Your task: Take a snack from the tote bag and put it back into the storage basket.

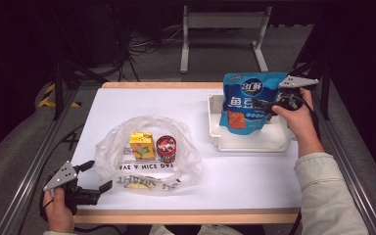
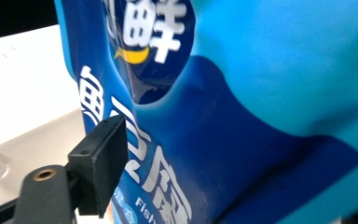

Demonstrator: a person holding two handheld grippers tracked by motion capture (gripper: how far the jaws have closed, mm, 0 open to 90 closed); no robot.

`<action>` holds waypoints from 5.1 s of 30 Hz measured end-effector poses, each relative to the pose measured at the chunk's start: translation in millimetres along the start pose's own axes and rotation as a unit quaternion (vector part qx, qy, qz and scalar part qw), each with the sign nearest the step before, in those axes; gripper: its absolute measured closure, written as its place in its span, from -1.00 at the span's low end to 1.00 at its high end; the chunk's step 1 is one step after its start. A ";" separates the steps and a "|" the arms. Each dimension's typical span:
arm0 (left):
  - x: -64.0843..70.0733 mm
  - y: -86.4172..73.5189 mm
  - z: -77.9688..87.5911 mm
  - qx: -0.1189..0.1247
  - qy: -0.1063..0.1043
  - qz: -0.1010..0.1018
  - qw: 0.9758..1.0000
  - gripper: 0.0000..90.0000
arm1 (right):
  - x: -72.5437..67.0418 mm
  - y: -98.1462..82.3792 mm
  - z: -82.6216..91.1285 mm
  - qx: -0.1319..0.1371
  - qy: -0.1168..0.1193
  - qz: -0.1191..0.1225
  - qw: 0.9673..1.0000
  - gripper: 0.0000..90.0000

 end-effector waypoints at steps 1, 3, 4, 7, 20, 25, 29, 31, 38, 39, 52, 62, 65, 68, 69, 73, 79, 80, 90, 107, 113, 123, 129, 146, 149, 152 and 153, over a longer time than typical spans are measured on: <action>0.1 0.3 -0.6 -0.001 0.000 -0.001 1.000 -0.98 | -0.7 1.0 2.9 0.002 -0.001 0.000 1.000 -0.53; 0.1 0.9 -1.5 -0.002 -0.001 -0.002 1.000 -0.98 | -2.0 2.6 8.5 0.007 0.000 0.001 1.000 -0.55; 0.3 1.3 -2.2 -0.001 -0.002 -0.001 1.000 -0.98 | -2.1 2.9 10.5 0.007 -0.001 0.000 1.000 -0.56; 0.1 2.5 -3.5 -0.001 -0.004 -0.003 1.000 -0.98 | -0.2 4.0 18.8 0.009 -0.006 0.003 1.000 -0.57; 0.7 3.6 -4.0 0.000 -0.005 -0.003 1.000 -0.98 | -1.1 8.0 55.6 0.011 -0.020 0.016 1.000 -0.60; 1.2 3.4 -4.9 0.000 -0.006 -0.002 1.000 -0.98 | -1.8 7.3 68.8 0.015 -0.026 0.015 0.999 -0.60; 0.9 3.5 -4.4 0.000 -0.005 -0.002 1.000 -0.98 | -7.1 6.0 80.2 0.016 -0.028 0.015 0.999 -0.60; 1.2 3.5 -4.7 0.000 -0.006 -0.001 1.000 -0.98 | -8.7 6.2 82.2 0.016 -0.028 0.015 0.999 -0.60; 1.3 3.6 -3.9 0.000 -0.005 -0.002 1.000 -0.98 | -26.4 11.9 91.9 0.027 -0.009 0.023 0.999 -0.61; 1.4 3.5 -3.8 -0.001 -0.005 -0.002 1.000 -0.98 | -29.1 12.9 92.6 0.029 -0.005 0.022 0.999 -0.61; 2.8 4.0 -3.7 0.003 -0.007 -0.001 1.000 -0.98 | -66.9 29.4 96.1 0.034 0.029 0.004 0.999 -0.59; 4.6 3.0 -2.7 -0.003 -0.018 -0.006 1.000 -0.97 | -92.4 39.9 90.6 0.039 0.046 0.005 0.998 -0.58; 6.6 2.4 -2.7 -0.008 -0.025 -0.008 1.000 -0.98 | -102.7 43.4 87.5 0.043 0.059 0.005 0.997 -0.59; 6.7 2.4 -2.4 -0.007 -0.025 -0.005 1.000 -0.98 | -115.6 47.0 79.9 0.044 0.074 0.010 0.996 -0.59; 6.6 2.7 -2.0 -0.006 -0.024 -0.005 1.000 -0.98 | -119.9 47.6 76.9 0.044 0.079 0.013 0.996 -0.59; 5.1 2.6 -0.8 -0.004 -0.019 -0.004 1.000 -0.98 | -139.0 53.1 64.4 0.047 0.101 0.018 0.994 -0.59; 5.0 3.4 0.9 0.005 -0.019 -0.003 1.000 -0.98 | -160.9 62.5 51.0 0.047 0.125 0.031 0.991 -0.59; 5.0 3.8 1.1 0.007 -0.018 -0.003 1.000 -0.98 | -160.9 62.5 51.0 0.047 0.125 0.031 0.991 -0.59; 3.3 5.6 3.2 0.019 -0.010 0.005 1.000 -0.98 | -194.7 75.4 29.3 0.039 0.164 0.042 0.985 -0.59; -4.7 0.8 4.1 0.013 0.007 0.026 1.000 -0.98 | -239.1 87.4 -3.4 0.030 0.193 0.054 0.979 -0.59; -4.9 0.6 4.8 0.012 0.005 0.023 1.000 -0.98 | -255.3 86.2 -18.2 0.022 0.201 0.060 0.977 -0.60; -5.1 0.0 4.9 0.008 0.006 0.023 1.000 -0.98 | -274.6 83.7 -39.5 0.011 0.209 0.064 0.976 -0.59; -5.9 0.5 5.4 0.010 0.007 0.019 1.000 -0.98 | -285.2 84.3 -58.8 0.016 0.216 0.071 0.974 -0.59; -5.0 0.1 6.2 0.009 0.004 0.015 1.000 -0.98 | -313.5 70.3 -107.3 -0.001 0.228 0.092 0.969 -0.60; -4.8 0.0 6.2 0.009 0.003 0.016 1.000 -0.98 | -316.9 66.8 -114.6 -0.007 0.230 0.090 0.969 -0.61; -4.6 -0.1 6.0 0.008 0.002 0.015 1.000 -0.98 | -320.7 63.9 -121.7 -0.012 0.231 0.091 0.969 -0.61; -4.7 -0.1 5.9 0.008 0.002 0.014 1.000 -0.98 | -321.9 63.0 -124.0 -0.014 0.230 0.092 0.969 -0.61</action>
Point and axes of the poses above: each handheld gripper's, and its own axes: z roughly backward along the jaws, y roughly out of its top, x roughly to its right, the point moved 10 cm from there along -z, roughly forward along the jaws, and after that the axes turned 4 degrees about -x, right-handed, at the moved point
